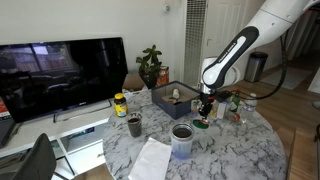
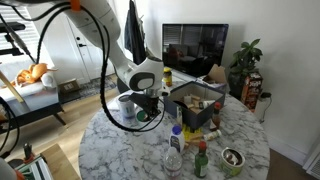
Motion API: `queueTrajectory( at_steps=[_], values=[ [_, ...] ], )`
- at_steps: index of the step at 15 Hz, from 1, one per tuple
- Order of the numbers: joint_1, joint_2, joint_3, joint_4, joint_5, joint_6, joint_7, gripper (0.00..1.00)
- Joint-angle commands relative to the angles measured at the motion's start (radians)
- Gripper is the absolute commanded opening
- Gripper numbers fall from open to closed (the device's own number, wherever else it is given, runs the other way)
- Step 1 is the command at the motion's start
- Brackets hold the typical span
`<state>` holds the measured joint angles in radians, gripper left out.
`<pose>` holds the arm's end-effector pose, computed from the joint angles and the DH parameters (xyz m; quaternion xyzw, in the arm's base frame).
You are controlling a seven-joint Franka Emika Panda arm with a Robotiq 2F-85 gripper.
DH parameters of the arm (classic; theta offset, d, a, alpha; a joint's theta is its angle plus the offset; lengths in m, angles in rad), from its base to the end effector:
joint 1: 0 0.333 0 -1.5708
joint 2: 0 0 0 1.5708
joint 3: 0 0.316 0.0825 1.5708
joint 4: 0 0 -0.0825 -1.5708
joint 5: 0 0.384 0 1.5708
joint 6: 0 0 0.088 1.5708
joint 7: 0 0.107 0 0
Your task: Pick up the red ketchup packet from the box and put it on the green lid, pick up the green lid and pour the red ketchup packet into the silver cup
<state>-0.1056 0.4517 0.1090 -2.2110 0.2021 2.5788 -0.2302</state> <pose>0.5411 0.0004 0.1656 -0.9961 -0.0244 0.0336 0.0784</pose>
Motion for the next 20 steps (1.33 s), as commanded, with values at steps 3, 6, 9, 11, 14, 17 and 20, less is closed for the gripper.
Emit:
queueTrajectory(
  at_steps=[3, 6, 9, 11, 14, 17, 20],
  values=[
    [0.096, -0.196, -0.068, -0.04, -0.138, -0.214, 0.193, 0.0],
    [0.086, -0.173, -0.054, 0.001, -0.111, -0.217, 0.166, 0.01],
    [0.096, -0.2, -0.058, -0.006, -0.119, -0.231, 0.181, 0.01],
    [0.091, -0.203, -0.049, -0.011, -0.096, -0.224, 0.156, 0.0],
    [0.121, -0.243, -0.039, -0.01, -0.128, -0.222, 0.171, 0.0],
    [0.161, -0.279, -0.026, -0.007, -0.164, -0.222, 0.2, 0.0],
    [0.201, -0.291, -0.009, -0.001, -0.191, -0.223, 0.224, 0.0]
  ],
)
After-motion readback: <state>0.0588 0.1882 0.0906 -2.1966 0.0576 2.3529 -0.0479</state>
